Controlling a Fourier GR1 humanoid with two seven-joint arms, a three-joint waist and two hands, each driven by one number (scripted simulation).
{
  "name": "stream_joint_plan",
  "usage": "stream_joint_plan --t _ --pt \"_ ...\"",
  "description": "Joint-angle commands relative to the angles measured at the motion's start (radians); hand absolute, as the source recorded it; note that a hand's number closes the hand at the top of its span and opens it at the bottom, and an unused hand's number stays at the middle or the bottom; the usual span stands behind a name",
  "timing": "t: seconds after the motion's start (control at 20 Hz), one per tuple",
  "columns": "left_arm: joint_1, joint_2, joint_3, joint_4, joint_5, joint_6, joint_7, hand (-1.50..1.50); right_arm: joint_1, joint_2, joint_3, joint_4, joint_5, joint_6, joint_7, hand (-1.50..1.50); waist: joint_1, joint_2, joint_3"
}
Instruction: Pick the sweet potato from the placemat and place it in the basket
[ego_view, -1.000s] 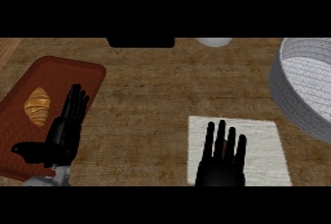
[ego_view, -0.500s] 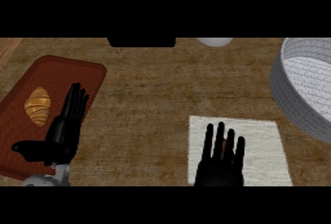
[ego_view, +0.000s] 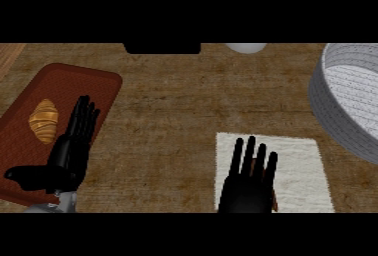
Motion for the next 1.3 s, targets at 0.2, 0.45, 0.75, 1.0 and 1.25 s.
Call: stream_joint_plan --t 0.2,0.45,0.75,1.0,1.25 --pt "0.0 -0.022 0.018 0.022 -0.012 -0.014 -0.022 0.0 -0.047 0.017 -0.042 0.065 -0.027 0.004 0.183 -1.5 -0.001 0.002 0.0" --pt "-0.03 -0.023 0.02 0.024 -0.016 -0.024 0.033 0.0 -0.003 0.017 -0.056 0.081 0.01 -0.028 0.157 -1.5 -0.006 0.002 0.0" --pt "0.018 -0.054 0.013 0.021 -0.042 -0.025 -0.022 0.0 0.029 0.017 -0.084 0.112 -0.013 -0.06 0.135 -1.5 -0.005 0.001 0.0" --pt "-0.037 -0.055 0.028 0.022 -0.061 -0.018 0.03 0.0 0.007 0.018 -0.12 0.153 -0.032 -0.095 0.124 -1.5 -0.004 0.001 0.001" --pt "0.025 -0.045 0.05 -0.001 -0.035 -0.071 0.002 0.0 0.077 0.018 -0.093 0.159 -0.001 -0.142 0.12 -1.5 -0.004 0.0 0.0"
